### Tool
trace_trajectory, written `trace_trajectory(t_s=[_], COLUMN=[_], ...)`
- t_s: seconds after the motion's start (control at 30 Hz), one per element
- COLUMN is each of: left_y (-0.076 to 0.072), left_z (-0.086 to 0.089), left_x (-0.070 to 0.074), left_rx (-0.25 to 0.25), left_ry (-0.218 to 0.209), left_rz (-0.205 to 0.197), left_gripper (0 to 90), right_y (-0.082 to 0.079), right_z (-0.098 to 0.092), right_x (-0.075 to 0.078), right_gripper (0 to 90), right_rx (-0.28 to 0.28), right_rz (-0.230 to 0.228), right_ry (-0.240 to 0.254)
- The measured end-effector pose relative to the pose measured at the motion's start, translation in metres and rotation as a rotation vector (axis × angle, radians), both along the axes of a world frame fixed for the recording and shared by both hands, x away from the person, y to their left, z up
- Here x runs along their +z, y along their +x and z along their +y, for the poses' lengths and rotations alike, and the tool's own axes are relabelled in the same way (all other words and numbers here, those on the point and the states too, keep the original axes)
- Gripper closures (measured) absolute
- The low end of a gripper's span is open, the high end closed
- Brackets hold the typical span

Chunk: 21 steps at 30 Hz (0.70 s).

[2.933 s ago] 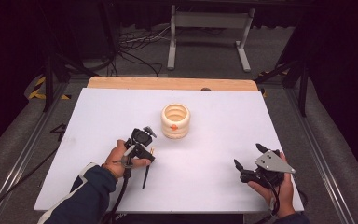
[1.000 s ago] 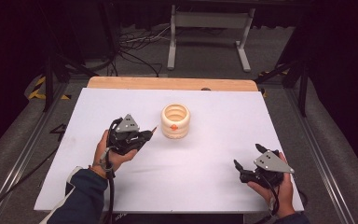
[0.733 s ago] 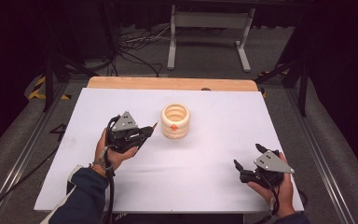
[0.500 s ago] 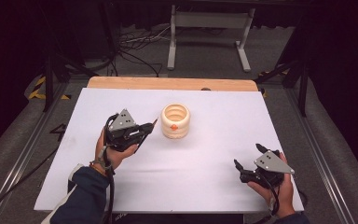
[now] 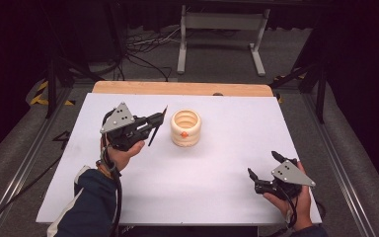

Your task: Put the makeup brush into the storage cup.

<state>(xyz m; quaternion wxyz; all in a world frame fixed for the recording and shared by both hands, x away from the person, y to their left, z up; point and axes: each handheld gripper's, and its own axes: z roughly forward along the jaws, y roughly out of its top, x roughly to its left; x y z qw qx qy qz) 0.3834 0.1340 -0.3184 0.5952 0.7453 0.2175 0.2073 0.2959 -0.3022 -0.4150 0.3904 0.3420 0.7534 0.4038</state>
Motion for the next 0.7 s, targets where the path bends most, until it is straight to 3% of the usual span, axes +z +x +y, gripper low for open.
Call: trace_trajectory(t_s=[0.47,0.7], left_y=[0.019,0.032], left_z=[-0.011,-0.023], left_x=[0.019,0.018], left_rx=[-0.052,-0.069], left_ry=[-0.102,-0.111], left_rz=[-0.056,-0.066], left_gripper=[83.5,83.5], right_y=[-0.001,-0.001], right_z=[-0.002,-0.001], right_x=[0.001,0.001], right_gripper=[6.5,6.2], right_rx=[0.01,0.023], right_rz=[-0.013,-0.015], right_ry=[0.026,0.024])
